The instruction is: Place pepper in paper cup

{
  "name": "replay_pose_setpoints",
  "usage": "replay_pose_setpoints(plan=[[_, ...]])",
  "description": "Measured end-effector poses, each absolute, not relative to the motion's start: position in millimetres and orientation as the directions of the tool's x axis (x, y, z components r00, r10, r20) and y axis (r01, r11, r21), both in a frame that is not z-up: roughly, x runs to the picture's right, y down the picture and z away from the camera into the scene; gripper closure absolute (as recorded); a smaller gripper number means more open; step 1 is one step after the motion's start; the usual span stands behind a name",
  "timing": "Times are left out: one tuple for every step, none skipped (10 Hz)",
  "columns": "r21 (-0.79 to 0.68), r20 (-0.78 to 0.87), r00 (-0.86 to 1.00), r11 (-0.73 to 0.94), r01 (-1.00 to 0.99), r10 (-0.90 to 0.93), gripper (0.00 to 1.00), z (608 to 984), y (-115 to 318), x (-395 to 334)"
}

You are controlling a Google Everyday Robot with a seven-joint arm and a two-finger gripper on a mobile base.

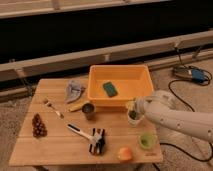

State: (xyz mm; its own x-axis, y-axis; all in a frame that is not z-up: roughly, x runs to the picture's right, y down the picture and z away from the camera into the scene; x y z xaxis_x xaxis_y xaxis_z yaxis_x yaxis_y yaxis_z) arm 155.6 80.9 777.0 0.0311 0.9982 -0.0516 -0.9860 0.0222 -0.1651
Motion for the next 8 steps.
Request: replay_pose_setpoints(plan=[[-0.168, -0.050, 0.035, 0.026, -0.986, 0.998, 0.20, 775, 80, 155], [-0.168, -0.049, 0.037, 0.029, -0.985, 0.998, 0.20, 773, 79, 155], [-0.170, -0.047, 0.041, 0.033, -0.985, 0.998, 0.20, 770, 77, 155], [-0.178, -0.040, 0.047, 0.039, -0.983, 0.998, 0.20, 763, 72, 154], [-0.191, -0.031, 0.057, 0.050, -0.980, 0.998, 0.20, 757, 66, 153], [-0.200, -0.025, 0.063, 0.056, -0.978, 0.998, 0.20, 753, 62, 152], [-0.203, -0.024, 0.064, 0.058, -0.977, 0.998, 0.20, 752, 61, 151], [-0.203, -0.024, 0.064, 0.058, -0.977, 0.998, 0.20, 752, 61, 151]])
